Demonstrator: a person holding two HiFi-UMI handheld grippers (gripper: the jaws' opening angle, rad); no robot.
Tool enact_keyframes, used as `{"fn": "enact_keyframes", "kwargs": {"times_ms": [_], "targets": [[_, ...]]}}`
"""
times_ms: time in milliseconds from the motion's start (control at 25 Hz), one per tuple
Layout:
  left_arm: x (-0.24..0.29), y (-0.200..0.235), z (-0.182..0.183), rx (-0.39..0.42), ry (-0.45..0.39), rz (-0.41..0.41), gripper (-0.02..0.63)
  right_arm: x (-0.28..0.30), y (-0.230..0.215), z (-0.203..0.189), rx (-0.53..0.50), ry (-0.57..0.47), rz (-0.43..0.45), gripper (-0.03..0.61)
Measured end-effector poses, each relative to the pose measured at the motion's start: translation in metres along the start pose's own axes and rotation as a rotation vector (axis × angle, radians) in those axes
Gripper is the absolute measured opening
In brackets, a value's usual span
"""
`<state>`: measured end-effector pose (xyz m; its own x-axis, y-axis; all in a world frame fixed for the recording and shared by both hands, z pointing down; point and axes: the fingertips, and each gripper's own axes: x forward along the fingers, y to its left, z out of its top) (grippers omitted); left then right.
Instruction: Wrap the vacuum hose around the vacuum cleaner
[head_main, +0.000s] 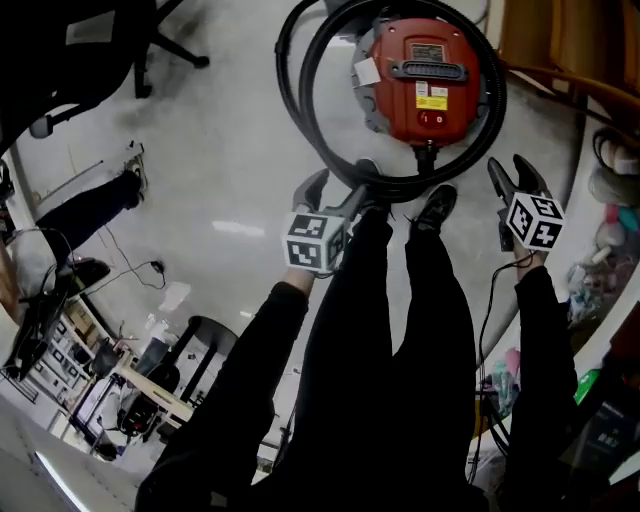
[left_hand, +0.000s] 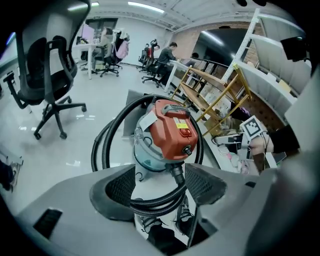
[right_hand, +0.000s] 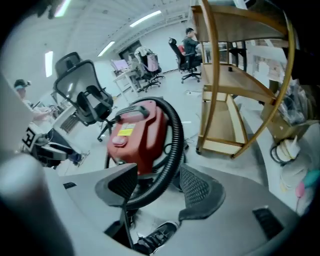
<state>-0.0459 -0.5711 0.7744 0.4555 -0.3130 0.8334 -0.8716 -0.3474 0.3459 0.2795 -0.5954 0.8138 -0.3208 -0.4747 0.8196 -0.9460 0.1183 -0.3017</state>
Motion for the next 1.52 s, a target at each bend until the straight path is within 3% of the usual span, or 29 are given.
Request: {"fn": "enact_keyframes", "kwargs": {"times_ms": [80, 280, 400, 560, 760, 920, 1080, 1160, 1280, 1320, 1360, 1520], "targets": [[-0.004, 0.006, -0.013, -0.046, -0.004, -0.001, 0.319, -0.003, 0.057, -0.008, -0.09, -0.002, 0.107, 0.273], [-0.015, 0.028, -0.052, -0.143, 0.014, 0.017, 0.319, 0.009, 0.207, -0.062, -0.327, 0.15, 0.408, 0.269], [-0.008, 0.07, -0.076, -0.229, 0.01, 0.063, 0.319, 0.023, 0.254, -0.076, -0.329, 0.189, 0.486, 0.261], [0.032, 0.172, -0.121, -0.44, 0.031, 0.171, 0.318, 0.044, 0.284, -0.073, -0.289, 0.18, 0.525, 0.261], [0.116, 0.273, -0.163, -0.628, 0.062, 0.203, 0.319, 0.079, 0.292, -0.054, -0.307, 0.109, 0.571, 0.259], [0.179, 0.304, -0.213, -0.86, 0.114, 0.225, 0.319, 0.099, 0.284, -0.039, -0.301, 0.045, 0.612, 0.258], [0.229, 0.308, -0.242, -1.128, 0.065, 0.173, 0.319, 0.116, 0.283, -0.029, -0.269, -0.008, 0.653, 0.252], [0.253, 0.3, -0.249, -1.163, 0.083, 0.127, 0.319, 0.119, 0.286, -0.03, -0.255, -0.018, 0.684, 0.252], [0.276, 0.284, -0.259, -1.14, 0.156, 0.081, 0.304, 0.117, 0.287, -0.039, -0.24, 0.002, 0.727, 0.25], [0.276, 0.283, -0.259, -1.117, 0.174, 0.093, 0.232, 0.115, 0.286, -0.04, -0.241, 0.008, 0.736, 0.25], [0.27, 0.286, -0.256, -1.094, 0.181, 0.12, 0.206, 0.112, 0.284, -0.041, -0.246, 0.012, 0.74, 0.25], [0.208, 0.311, -0.216, -0.986, 0.103, 0.277, 0.199, 0.089, 0.277, -0.031, -0.235, 0.015, 0.717, 0.244]]}}
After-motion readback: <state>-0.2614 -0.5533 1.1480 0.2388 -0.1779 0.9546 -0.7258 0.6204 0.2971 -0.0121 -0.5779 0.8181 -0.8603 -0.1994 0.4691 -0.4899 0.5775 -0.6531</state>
